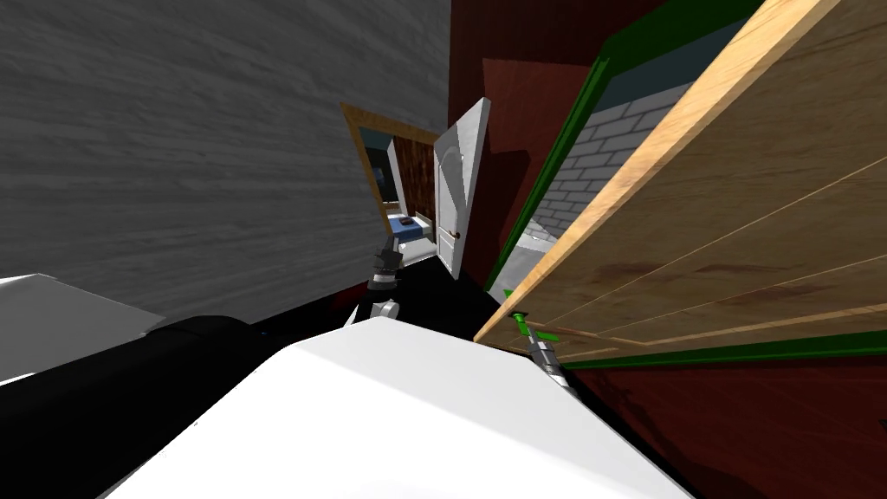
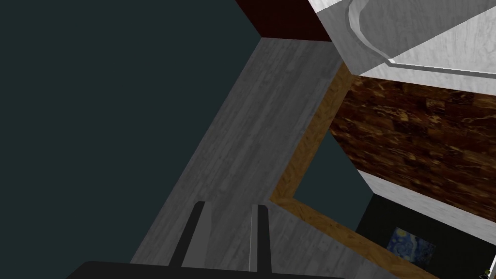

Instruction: Pull the door open

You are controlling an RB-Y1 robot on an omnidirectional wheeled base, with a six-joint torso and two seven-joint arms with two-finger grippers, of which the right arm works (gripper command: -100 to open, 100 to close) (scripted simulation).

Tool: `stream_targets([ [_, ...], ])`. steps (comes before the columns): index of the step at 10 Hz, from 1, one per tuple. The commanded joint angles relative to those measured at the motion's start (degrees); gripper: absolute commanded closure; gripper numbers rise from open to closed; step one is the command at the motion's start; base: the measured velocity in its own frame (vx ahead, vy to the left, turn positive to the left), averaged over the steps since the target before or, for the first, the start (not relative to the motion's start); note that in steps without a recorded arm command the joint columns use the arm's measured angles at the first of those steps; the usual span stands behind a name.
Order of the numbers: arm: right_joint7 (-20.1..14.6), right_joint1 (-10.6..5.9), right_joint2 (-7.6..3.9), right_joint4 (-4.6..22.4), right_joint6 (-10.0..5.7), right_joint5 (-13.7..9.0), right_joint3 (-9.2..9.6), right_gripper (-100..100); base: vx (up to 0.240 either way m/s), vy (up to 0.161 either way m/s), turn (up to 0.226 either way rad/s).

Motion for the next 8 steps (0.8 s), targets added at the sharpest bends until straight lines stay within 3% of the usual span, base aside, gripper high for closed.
stream_targets([
  [1, 0.59, -1.12, -0.06, 0.79, 0.27, -1.41, 1.93, 100, -0.167, -0.059, 0.086],
  [8, 2.77, -5.00, -0.99, 1.24, 3.17, -7.94, 9.57, 100, -0.187, -0.067, 0.091],
])
